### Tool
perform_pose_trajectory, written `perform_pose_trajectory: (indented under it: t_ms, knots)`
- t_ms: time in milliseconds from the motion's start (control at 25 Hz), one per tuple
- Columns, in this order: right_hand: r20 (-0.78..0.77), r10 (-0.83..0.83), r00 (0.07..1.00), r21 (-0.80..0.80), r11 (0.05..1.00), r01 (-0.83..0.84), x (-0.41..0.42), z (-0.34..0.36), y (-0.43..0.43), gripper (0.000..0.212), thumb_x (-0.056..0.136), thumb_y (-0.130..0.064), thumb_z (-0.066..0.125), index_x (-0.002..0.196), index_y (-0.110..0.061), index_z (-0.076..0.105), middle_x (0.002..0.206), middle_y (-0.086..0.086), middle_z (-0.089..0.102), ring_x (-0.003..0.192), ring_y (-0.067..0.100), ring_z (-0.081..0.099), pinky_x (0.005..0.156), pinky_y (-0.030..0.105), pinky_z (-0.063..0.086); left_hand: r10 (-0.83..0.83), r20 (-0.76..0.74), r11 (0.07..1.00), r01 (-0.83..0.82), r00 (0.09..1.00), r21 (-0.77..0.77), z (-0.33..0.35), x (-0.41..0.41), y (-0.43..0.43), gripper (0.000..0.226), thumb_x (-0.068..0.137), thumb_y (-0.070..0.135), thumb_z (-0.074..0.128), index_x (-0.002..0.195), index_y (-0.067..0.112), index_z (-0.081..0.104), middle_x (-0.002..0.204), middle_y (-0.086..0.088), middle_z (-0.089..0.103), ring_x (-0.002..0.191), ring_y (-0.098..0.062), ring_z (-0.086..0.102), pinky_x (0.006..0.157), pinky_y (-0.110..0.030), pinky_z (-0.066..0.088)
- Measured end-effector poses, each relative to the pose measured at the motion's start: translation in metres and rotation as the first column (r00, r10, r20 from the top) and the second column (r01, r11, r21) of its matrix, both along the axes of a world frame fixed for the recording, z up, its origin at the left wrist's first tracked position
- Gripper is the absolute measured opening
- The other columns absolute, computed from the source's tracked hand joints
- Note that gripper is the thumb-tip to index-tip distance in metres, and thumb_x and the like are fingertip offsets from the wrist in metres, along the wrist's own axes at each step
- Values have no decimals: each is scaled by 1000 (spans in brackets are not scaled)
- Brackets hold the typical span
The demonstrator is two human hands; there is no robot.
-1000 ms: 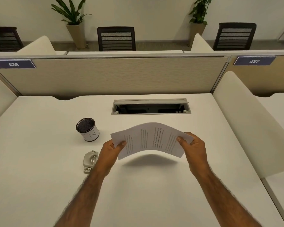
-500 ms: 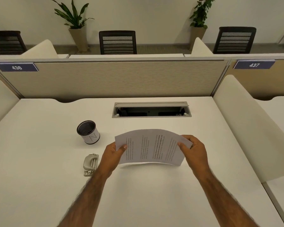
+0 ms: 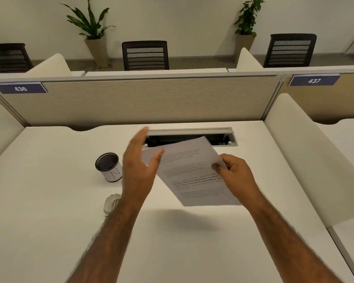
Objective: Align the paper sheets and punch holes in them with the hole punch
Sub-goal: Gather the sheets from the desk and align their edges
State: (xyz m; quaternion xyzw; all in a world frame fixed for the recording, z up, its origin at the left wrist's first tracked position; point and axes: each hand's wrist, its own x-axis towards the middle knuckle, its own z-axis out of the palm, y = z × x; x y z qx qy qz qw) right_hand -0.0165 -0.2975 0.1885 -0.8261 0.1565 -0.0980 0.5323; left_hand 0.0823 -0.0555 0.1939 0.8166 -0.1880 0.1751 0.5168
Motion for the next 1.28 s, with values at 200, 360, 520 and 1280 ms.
perform_pose_trajectory:
  t_ms: [200, 360, 520, 1280]
  knots:
    - [75, -39, 996, 426, 905, 3, -9, -15, -5, 22, 97, -12, 63, 110, -26, 75, 107, 0, 79, 96, 24, 76, 80, 41, 62, -401, -510, 867, 137, 761, -479, -22, 5, 9, 73, 79, 57, 81, 142, 27, 61, 143, -2, 66, 130, -19, 63, 115, -48, 47]
    - [149, -49, 988, 448, 894, -24, -12, -24, 0, 27, 95, -8, 64, 114, -25, 75, 111, 1, 78, 98, 21, 74, 77, 29, 60, -471, -574, 876, 275, 670, -397, -36, -6, 2, 45, 74, 57, 84, 112, 34, 79, 116, -1, 80, 108, -21, 76, 99, -49, 59]
    - [155, -49, 987, 430, 902, -23, -14, -32, 1, 28, 92, -9, 67, 114, -24, 74, 113, -1, 77, 101, 24, 72, 82, 34, 60, -400, -516, 906, 242, 758, -347, -46, -13, 1, 22, 86, 51, 72, 107, 46, 78, 109, 10, 81, 100, -13, 77, 84, -34, 63]
    - [-29, -124, 992, 277, 952, 127, -21, -67, 21, 33, 97, -11, 61, 121, -34, 64, 110, -10, 73, 102, 12, 68, 74, 17, 54, -307, -625, 930, 88, 718, -356, -92, -49, -18, 26, 85, 37, 76, 111, 42, 72, 104, 18, 79, 99, -12, 74, 81, -30, 62]
